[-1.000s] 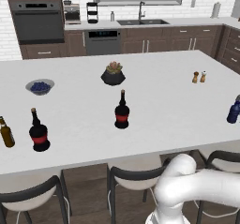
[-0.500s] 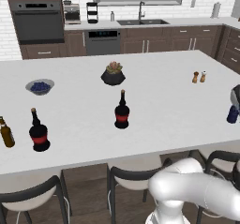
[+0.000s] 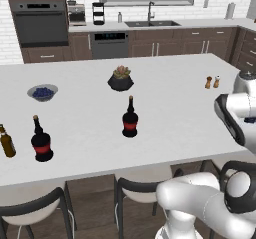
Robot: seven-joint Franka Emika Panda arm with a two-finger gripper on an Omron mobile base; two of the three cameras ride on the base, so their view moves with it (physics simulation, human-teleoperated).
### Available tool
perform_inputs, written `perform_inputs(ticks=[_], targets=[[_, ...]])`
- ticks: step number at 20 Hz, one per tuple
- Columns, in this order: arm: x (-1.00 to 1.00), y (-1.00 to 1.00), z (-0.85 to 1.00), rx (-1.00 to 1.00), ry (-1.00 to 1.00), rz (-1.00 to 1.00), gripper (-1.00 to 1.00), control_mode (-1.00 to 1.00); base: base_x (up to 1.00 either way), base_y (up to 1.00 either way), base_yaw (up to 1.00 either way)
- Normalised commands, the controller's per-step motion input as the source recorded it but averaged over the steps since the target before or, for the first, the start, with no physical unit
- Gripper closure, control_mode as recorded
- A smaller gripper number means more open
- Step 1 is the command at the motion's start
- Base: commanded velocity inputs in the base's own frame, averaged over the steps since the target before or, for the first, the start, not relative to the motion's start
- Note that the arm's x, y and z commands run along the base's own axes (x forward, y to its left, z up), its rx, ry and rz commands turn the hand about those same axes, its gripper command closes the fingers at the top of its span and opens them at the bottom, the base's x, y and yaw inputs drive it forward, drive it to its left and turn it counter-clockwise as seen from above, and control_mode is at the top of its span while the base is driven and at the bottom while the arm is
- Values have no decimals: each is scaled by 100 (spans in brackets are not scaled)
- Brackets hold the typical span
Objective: Move the plastic bottles in the middle to the plastics group, and the glass bottles in the middle to the glass group.
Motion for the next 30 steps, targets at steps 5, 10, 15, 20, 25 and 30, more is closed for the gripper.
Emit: perform_inputs(ticks=[5,10,15,20,25,30], targets=[[24,98,11,8,9,4,-100,-100,0,0,0],[9,89,11,6,12,1,-100,-100,0,0,0],[4,85,6,5,6,1,-100,-100,0,0,0],[0,76,2,7,1,4,-100,-100,0,0,0],[-2,75,0,7,-11,15,-100,-100,0,0,0],[4,79,0,0,-15,10,-100,-100,0,0,0]])
